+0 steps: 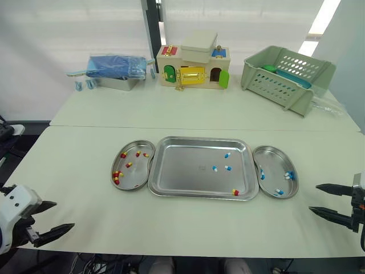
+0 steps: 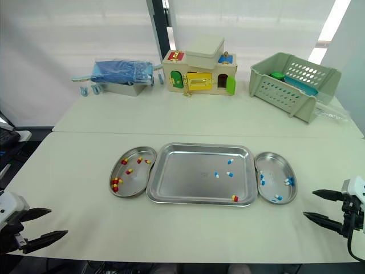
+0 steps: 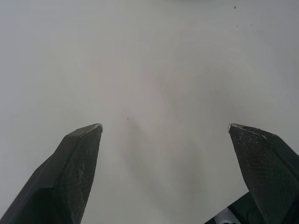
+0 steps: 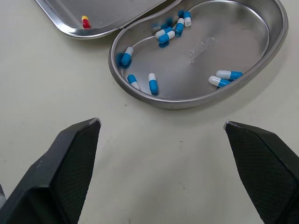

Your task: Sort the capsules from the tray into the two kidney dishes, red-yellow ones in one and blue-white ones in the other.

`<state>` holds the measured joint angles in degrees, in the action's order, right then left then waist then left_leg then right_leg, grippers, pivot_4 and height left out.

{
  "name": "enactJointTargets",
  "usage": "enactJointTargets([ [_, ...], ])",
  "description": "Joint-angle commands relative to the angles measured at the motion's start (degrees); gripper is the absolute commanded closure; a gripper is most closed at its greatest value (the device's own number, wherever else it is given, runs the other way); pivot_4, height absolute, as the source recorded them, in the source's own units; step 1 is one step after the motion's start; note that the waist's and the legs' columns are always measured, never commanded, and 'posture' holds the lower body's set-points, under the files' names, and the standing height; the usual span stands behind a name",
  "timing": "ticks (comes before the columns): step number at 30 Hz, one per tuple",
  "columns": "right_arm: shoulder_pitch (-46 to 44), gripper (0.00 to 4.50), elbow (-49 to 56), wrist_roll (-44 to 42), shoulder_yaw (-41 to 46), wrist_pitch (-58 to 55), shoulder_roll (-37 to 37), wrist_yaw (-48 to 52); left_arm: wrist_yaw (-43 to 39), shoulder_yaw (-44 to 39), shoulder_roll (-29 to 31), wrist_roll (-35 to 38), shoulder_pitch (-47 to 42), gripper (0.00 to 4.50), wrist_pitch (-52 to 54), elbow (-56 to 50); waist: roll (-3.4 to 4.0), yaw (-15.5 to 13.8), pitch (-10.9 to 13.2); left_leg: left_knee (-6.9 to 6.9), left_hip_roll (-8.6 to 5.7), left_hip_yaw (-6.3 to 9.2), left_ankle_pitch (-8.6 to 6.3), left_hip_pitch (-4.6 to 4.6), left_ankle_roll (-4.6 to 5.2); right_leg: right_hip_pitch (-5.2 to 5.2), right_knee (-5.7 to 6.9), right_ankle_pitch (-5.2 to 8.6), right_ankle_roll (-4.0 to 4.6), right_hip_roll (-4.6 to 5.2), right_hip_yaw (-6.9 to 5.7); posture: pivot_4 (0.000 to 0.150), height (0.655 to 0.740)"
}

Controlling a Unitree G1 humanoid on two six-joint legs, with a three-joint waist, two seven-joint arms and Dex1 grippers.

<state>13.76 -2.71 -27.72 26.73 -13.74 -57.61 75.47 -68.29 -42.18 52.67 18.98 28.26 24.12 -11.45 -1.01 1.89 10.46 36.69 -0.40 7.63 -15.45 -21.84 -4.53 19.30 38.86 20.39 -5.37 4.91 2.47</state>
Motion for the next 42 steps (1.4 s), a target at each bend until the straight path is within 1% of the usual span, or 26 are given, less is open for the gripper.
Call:
enactJointTargets([
  [1, -0.6, 0.0, 0.7, -2.0, 1.8, -1.6, -0.8, 1.6, -0.1, -1.2, -3.9, 5.9, -0.3, 0.03, -1.9, -8.1, -0.01, 0.0, 0.0, 0.01, 0.0, 0.0, 0.0, 0.0, 0.0, -0.01, 0.0, 0.0, 0.0, 0.01, 0.0, 0.15, 0.74],
  [5, -1.8, 0.0, 2.4, -4.3, 2.8, -5.1, -1.7, 2.6, 1.8, 0.7, -10.6, 12.0, -0.7, 0.03, -3.3, -16.5, 0.01, -0.1, 0.0, 0.03, 0.0, 0.0, 0.0, 0.0, -0.01, -0.03, 0.01, 0.0, 0.0, 0.01, 0.0, 0.15, 0.74],
  [7, -2.3, 0.0, 4.0, -5.5, 3.1, -7.0, -2.1, 2.8, 1.8, 2.2, -12.7, 14.6, -0.2, 0.03, -3.2, -19.1, 0.04, 0.0, 0.0, 0.04, 0.0, 0.01, 0.0, 0.0, -0.01, -0.04, 0.01, 0.0, 0.0, 0.01, -0.01, 0.15, 0.74],
  [9, -3.3, 0.0, 5.5, -6.5, 3.2, -8.8, -2.6, 2.6, 0.4, 4.2, -14.1, 14.8, 0.9, 0.03, -5.5, -20.5, 0.05, 0.1, 0.0, 0.04, 0.0, 0.0, 0.0, 0.0, -0.01, -0.04, 0.01, 0.0, 0.0, 0.0, 0.0, 0.15, 0.74],
  [13, -6.8, 0.0, 10.0, -9.7, 2.0, -16.5, -4.4, 0.5, -1.8, 9.9, -20.0, 12.1, 1.5, 0.03, -17.1, -17.8, 0.16, 0.1, -0.1, 0.07, -0.01, -0.05, 0.0, 0.02, -0.01, -0.04, 0.01, -0.01, 0.0, 0.0, 0.05, 0.15, 0.74],
  [17, -14.3, 0.0, 16.6, -12.3, -4.4, -25.2, -5.4, -4.8, -3.3, 16.1, -27.0, 9.4, 2.4, 0.03, -29.2, -12.7, 0.17, 0.0, -0.1, 0.08, -0.01, -0.02, 0.0, -0.01, -0.01, -0.05, -0.02, -0.01, 0.0, 0.0, 0.01, 0.15, 0.74],
  [21, -21.8, 0.0, 22.9, -15.9, -8.2, -31.8, -3.2, -11.4, -3.7, 19.7, -30.3, 9.1, 2.7, 0.03, -36.5, -10.7, 0.14, -0.2, -0.1, 0.13, -0.02, 0.02, 0.0, -0.06, -0.01, -0.03, -0.01, -0.01, 0.0, 0.0, -0.01, 0.15, 0.74],
  [23, -25.5, 0.0, 26.4, -15.3, -11.5, -33.8, -1.2, -16.4, -2.4, 21.1, -31.1, 9.2, 3.0, 0.03, -37.6, -10.8, 0.15, -0.2, -0.1, 0.13, -0.02, 0.04, 0.0, -0.09, 0.0, -0.02, -0.04, -0.01, 0.0, 0.0, -0.03, 0.15, 0.74],
  [26, -29.9, 0.0, 29.6, -12.1, -17.2, -36.8, 3.2, -25.0, -0.2, 22.7, -31.4, 8.6, 3.4, 0.03, -38.9, -10.8, 0.14, -0.2, -0.1, 0.12, -0.04, 0.06, 0.0, -0.13, 0.0, -0.01, -0.08, -0.01, -0.01, 0.01, -0.04, 0.15, 0.74],
  [28, -33.2, 0.0, 31.4, -9.4, -22.3, -39.8, 8.9, -33.6, 1.4, 23.4, -31.8, 8.5, 3.6, 0.03, -40.0, -10.6, 0.14, 0.0, -0.1, 0.12, -0.04, 0.05, 0.0, -0.13, -0.01, 0.01, -0.08, -0.01, -0.02, 0.01, -0.02, 0.15, 0.74],
  [29, -35.0, 0.0, 32.0, -8.3, -25.0, -41.5, 12.9, -38.1, 2.0, 23.8, -31.9, 8.5, 3.9, 0.03, -40.4, -10.5, 0.14, 0.2, -0.1, 0.12, -0.04, 0.05, 0.0, -0.13, 0.0, 0.04, -0.06, -0.01, -0.02, 0.01, -0.02, 0.15, 0.74],
  [31, -37.6, 0.0, 32.1, -7.7, -27.5, -45.4, 19.8, -44.9, 2.5, 24.8, -31.7, 8.8, 4.7, 0.03, -40.8, -10.9, 0.15, 0.6, -0.1, 0.1, -0.02, 0.04, 0.0, -0.1, -0.01, 0.08, 0.01, -0.01, -0.02, 0.0, 0.02, 0.15, 0.74],
  [32, -38.6, 0.0, 31.9, -6.0, -29.5, -45.9, 22.5, -47.7, 2.8, 25.2, -31.6, 9.3, 5.0, 0.03, -40.9, -11.2, 0.17, 0.7, -0.1, 0.08, -0.01, 0.04, 0.0, -0.1, -0.01, 0.11, 0.02, -0.01, -0.01, -0.01, 0.03, 0.15, 0.74],
  [37, -40.7, 0.0, 28.7, 2.0, -37.7, -46.4, 32.5, -57.7, 4.3, 26.0, -30.8, 9.6, 5.2, 0.03, -41.3, -11.4, 0.18, 0.4, -0.1, 0.11, -0.05, 0.1, 0.01, -0.27, -0.02, 0.31, 0.06, -0.01, -0.01, 0.0, 0.02, 0.15, 0.74],
  [40, -40.9, 0.0, 27.2, 5.1, -41.1, -47.0, 36.9, -61.1, 4.9, 26.2, -30.3, 9.8, 5.2, 0.03, -41.5, -11.3, 0.18, 0.5, -0.1, 0.09, -0.02, 0.13, 0.01, -0.25, -0.02, 0.34, 0.11, -0.01, -0.01, -0.03, 0.0, 0.15, 0.74],
  [42, -41.0, 0.0, 26.7, 6.5, -42.3, -47.9, 38.1, -62.2, 5.3, 26.3, -29.9, 9.9, 5.2, 0.03, -41.5, -11.4, 0.18, 0.5, -0.1, 0.09, -0.03, 0.11, 0.01, -0.25, -0.02, 0.37, 0.13, -0.01, -0.01, -0.03, 0.02, 0.15, 0.74],
])
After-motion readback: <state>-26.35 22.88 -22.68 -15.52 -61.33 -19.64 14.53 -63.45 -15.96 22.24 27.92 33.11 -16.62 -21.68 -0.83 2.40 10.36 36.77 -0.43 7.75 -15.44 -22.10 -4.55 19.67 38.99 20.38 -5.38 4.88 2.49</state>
